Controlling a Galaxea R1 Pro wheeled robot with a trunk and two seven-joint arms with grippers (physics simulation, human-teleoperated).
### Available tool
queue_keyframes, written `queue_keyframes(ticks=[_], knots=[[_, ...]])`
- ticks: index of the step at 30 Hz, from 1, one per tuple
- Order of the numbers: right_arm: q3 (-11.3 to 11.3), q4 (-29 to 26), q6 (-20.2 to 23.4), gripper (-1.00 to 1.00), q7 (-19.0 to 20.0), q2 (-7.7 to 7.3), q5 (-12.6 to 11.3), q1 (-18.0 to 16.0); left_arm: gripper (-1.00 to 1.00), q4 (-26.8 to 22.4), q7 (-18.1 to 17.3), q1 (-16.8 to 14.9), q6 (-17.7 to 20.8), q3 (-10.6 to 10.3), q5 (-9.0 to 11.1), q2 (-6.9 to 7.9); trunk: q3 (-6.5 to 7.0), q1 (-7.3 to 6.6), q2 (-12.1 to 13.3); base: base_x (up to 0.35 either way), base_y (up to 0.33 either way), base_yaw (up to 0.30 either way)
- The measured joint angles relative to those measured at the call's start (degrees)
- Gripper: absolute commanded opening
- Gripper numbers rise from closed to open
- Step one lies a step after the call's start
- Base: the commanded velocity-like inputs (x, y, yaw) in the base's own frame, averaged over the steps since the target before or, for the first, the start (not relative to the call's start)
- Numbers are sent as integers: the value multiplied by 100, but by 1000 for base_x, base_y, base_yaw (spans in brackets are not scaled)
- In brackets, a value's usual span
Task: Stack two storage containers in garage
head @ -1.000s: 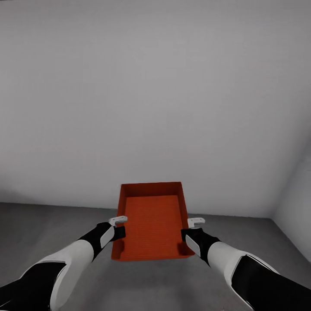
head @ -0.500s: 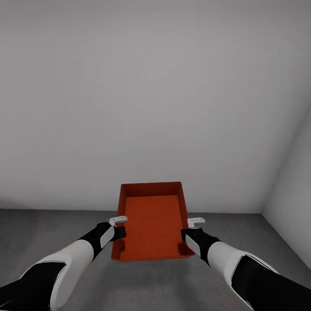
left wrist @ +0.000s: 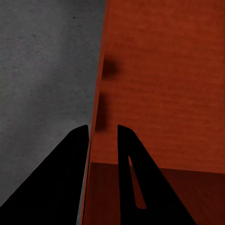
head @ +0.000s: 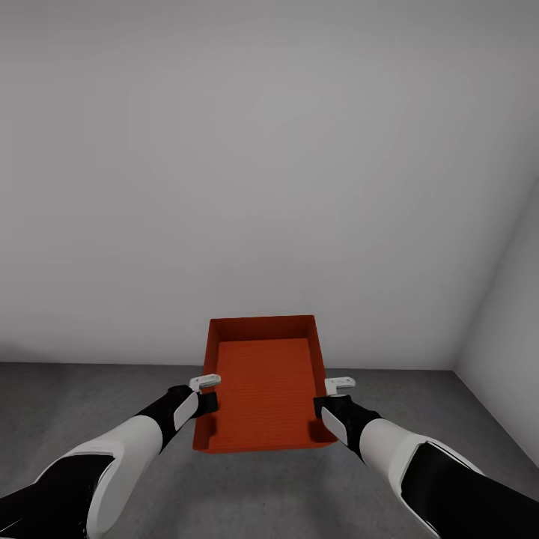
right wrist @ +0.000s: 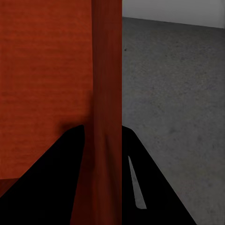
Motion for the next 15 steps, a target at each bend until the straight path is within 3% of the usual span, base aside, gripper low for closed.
queue_keyframes(ticks=[8, 11, 15], knots=[[-19, 13, -16, -100, -11, 34, 40, 0, -100, -21, 17, 0, -3, -36, 50, 15, 0, 0, 0, 0, 0, 0], [-162, -1, -2, -100, -87, 69, 202, 2, -100, -49, 97, 2, -2, -330, 391, 17, -1, 0, 0, 0, 0, 0], [-56, -4, -3, -100, -52, 43, 84, 3, -100, -74, 213, 2, -1, -946, 1052, 21, 0, 0, 0, 0, 0, 0]])
